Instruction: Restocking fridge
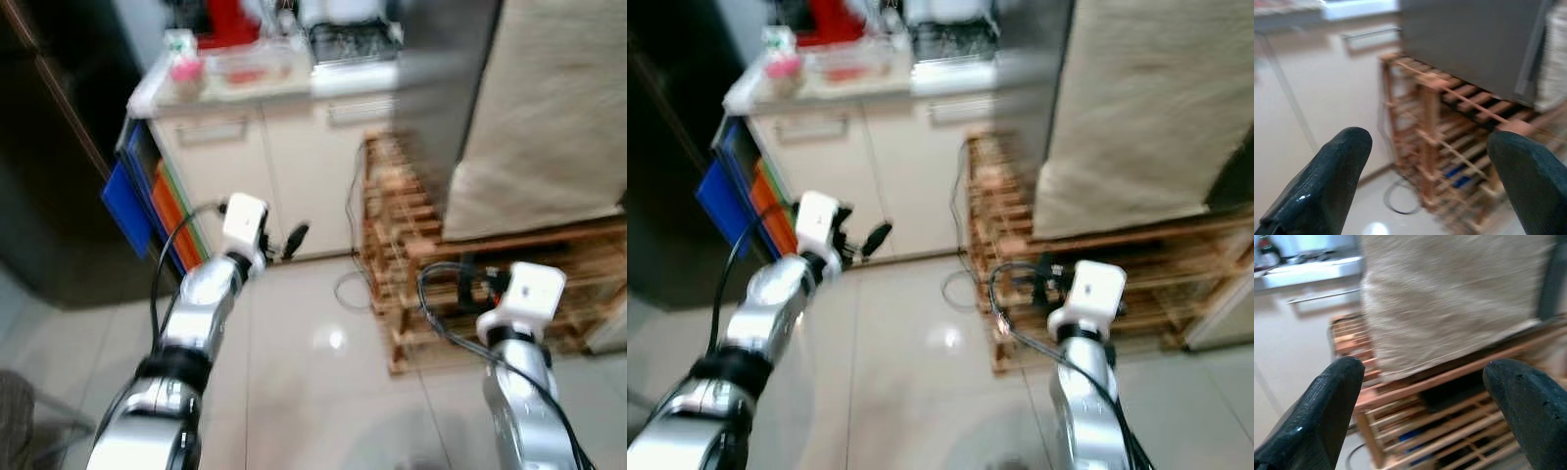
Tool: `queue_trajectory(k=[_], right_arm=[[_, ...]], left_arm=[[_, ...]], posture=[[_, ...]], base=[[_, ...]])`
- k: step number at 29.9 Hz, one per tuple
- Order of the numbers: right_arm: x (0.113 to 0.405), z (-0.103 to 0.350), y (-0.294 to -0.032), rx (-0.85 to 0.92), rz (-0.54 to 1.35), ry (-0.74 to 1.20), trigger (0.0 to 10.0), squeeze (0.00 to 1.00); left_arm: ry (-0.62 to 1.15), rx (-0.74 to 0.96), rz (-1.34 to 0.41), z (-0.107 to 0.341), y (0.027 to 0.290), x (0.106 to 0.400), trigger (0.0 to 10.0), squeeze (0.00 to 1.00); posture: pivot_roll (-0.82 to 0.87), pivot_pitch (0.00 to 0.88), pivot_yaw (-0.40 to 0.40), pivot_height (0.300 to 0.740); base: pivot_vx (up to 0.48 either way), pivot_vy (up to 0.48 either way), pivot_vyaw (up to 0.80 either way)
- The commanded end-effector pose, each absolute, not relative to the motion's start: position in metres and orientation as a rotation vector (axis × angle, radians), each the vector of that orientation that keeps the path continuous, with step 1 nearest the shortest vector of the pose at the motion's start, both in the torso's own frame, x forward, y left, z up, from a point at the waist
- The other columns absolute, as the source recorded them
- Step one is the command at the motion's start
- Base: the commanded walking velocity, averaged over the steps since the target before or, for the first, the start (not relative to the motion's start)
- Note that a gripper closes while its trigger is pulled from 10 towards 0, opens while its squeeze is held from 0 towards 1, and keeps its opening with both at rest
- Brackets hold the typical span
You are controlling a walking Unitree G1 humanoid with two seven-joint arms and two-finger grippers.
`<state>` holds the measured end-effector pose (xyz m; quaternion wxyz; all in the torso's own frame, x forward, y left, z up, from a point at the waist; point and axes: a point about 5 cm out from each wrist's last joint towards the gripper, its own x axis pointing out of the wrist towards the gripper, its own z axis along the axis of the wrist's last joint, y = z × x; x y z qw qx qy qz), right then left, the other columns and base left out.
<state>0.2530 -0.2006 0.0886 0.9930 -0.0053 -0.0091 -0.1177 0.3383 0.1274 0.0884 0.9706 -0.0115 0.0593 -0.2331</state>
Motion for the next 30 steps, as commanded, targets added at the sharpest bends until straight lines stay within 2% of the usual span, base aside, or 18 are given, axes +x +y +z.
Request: queue_trajectory(k=[1,11,15,20,30], right_arm=[[0.254,0.092,-0.202,-0.019,-0.235,-0.034,10.0,0.0],[0.254,0.092,-0.204,-0.021,-0.244,-0.052,10.0,0.0],[0.254,0.102,-0.209,-0.08,-0.296,-0.113,10.0,0.0],[0.253,0.115,-0.221,-0.161,-0.407,-0.173,10.0,0.0],[0.26,0.109,-0.214,-0.172,-0.352,-0.151,10.0,0.0]], left_arm=[[0.074,-0.014,-0.497,0.1,0.119,0.343,10.0,0.0],[0.069,0.082,-0.484,0.1,0.12,0.344,10.0,0.0],[-0.006,-0.001,-0.497,0.111,0.115,0.343,10.0,0.0],[-0.081,-0.067,-0.516,0.127,0.107,0.345,10.0,0.0],[-0.121,-0.032,-0.601,0.134,0.092,0.341,10.0,0.0]], posture=[[-0.09,0.0,0.107,0.723],[-0.09,0.0,0.113,0.723],[-0.09,0.0,0.113,0.723],[-0.08,0.0,0.111,0.723],[-0.08,0.0,0.109,0.723]], base=[[0.0,0.435,-0.67],[0.025,0.386,-0.65],[0.0,0.0,-0.16],[0.48,0.0,0.0],[0.48,0.0,0.0]])
